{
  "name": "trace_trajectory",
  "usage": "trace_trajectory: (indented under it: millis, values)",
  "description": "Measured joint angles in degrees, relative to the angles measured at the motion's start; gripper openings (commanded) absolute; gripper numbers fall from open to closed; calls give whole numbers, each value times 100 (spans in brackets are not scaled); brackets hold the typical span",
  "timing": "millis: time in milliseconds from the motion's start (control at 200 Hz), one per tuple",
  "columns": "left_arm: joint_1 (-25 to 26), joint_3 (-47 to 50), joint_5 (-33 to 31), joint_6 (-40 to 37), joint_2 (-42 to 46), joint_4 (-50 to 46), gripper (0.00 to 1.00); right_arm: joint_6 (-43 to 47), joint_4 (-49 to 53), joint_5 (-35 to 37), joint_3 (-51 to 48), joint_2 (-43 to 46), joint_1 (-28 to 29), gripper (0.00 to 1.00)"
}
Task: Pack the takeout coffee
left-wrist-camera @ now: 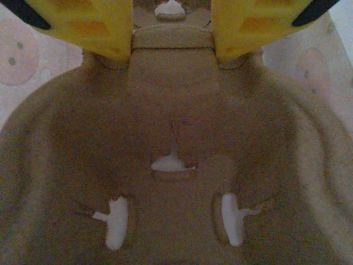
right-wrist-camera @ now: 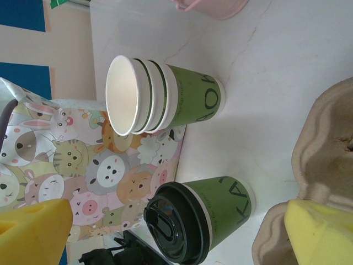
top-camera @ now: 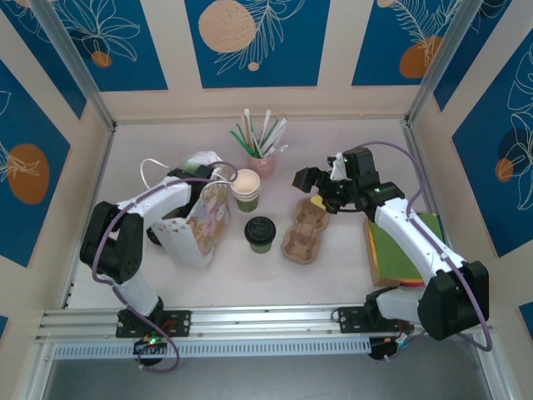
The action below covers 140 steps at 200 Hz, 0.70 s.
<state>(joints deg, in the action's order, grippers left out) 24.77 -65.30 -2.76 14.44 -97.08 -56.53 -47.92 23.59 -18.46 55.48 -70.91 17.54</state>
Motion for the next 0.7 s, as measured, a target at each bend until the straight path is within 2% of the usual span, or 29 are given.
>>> trace_trajectory:
  millis: [170,275,335,700]
  values:
    - [11,0,2,42,26,-13,48,0,0,2,-2,44,0,99]
    - [11,0,0,61,68,-57,50,-2,0,0,-2,63,0,99]
    - [11,0,0,59,92,-101,55,-2,0,2,-2,63,0,99]
    - [11,-7,0,184,321,-358,61,-2,2,2,-13,122,0,99]
